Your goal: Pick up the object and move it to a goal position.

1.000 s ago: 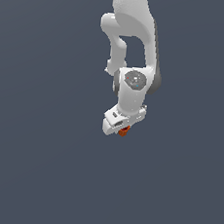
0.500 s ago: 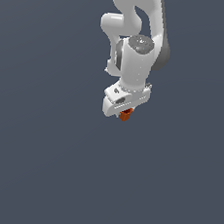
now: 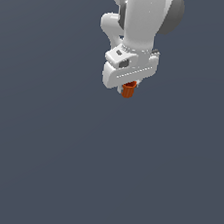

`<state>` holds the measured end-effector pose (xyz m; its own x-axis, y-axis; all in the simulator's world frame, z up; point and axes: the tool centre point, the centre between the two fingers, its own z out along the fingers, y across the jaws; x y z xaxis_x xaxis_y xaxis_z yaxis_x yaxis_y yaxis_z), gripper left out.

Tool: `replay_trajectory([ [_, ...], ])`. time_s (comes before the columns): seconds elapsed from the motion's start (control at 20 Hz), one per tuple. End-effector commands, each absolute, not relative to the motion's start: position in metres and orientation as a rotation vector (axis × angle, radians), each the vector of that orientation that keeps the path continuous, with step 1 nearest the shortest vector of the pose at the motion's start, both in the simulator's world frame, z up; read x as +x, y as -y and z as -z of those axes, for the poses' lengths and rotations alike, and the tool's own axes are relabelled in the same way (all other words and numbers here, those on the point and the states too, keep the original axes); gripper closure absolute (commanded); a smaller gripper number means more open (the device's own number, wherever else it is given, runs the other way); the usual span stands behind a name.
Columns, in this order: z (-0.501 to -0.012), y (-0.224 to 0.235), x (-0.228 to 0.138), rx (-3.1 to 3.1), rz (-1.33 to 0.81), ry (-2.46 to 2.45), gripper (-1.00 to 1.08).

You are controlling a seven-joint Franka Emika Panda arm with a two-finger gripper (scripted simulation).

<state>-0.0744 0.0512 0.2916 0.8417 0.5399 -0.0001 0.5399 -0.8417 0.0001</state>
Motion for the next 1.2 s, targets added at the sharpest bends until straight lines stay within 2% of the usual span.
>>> replay_trajectory([
  [0.0,-0.32,-0.05,-0.083,3.015,0.0,-0.884,1.08],
  [0.6,-0.423,-0.045,-0.112,3.016,0.0,-0.884,1.08],
  [1.15,-0.455,-0.044,-0.117,3.015,0.0,-0.882,1.08],
])
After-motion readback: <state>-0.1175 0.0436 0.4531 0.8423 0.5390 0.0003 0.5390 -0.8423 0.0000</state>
